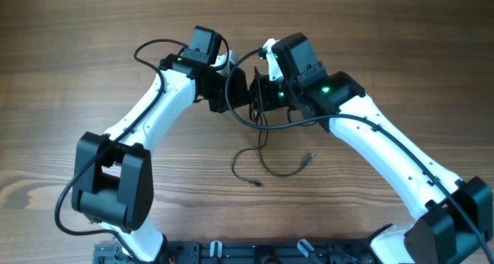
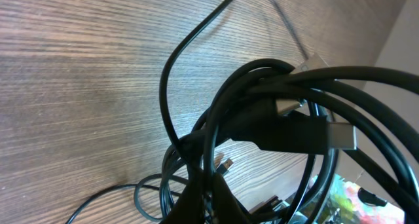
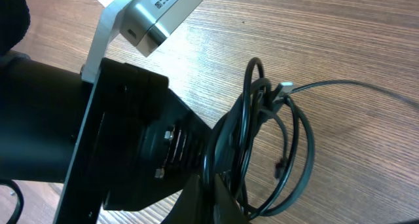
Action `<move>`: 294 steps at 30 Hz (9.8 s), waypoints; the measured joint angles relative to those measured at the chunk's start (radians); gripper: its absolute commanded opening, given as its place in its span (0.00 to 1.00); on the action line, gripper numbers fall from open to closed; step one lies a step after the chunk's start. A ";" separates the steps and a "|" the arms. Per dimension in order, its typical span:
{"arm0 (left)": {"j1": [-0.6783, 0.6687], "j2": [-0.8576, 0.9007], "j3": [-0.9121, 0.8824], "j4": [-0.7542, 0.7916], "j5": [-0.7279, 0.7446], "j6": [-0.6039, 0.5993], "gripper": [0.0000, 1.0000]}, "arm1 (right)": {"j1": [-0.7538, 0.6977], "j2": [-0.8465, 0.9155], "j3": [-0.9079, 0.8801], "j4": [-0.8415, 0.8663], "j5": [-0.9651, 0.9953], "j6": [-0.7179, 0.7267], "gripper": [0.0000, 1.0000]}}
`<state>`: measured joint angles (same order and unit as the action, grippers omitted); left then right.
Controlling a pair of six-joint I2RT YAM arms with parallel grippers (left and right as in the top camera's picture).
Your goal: Untangle cables
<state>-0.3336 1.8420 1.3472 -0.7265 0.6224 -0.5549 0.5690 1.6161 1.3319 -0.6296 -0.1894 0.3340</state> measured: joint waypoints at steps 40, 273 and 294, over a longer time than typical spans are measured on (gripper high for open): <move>0.282 -0.281 -0.002 -0.260 -0.116 0.137 0.40 | -0.094 -0.129 0.000 -0.002 -0.021 -0.023 0.04; -0.086 -0.100 0.509 -0.658 -0.003 0.579 0.42 | 0.092 -0.410 -0.011 -0.060 0.169 -0.183 0.04; -0.105 -0.006 0.505 -0.457 -0.424 -0.108 0.59 | 0.075 -0.406 -0.011 -0.089 0.272 -0.200 0.04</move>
<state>-0.4385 1.8355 1.8526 -1.1835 0.1982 -0.6628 0.6441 1.2098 1.3209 -0.7189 0.0826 0.1341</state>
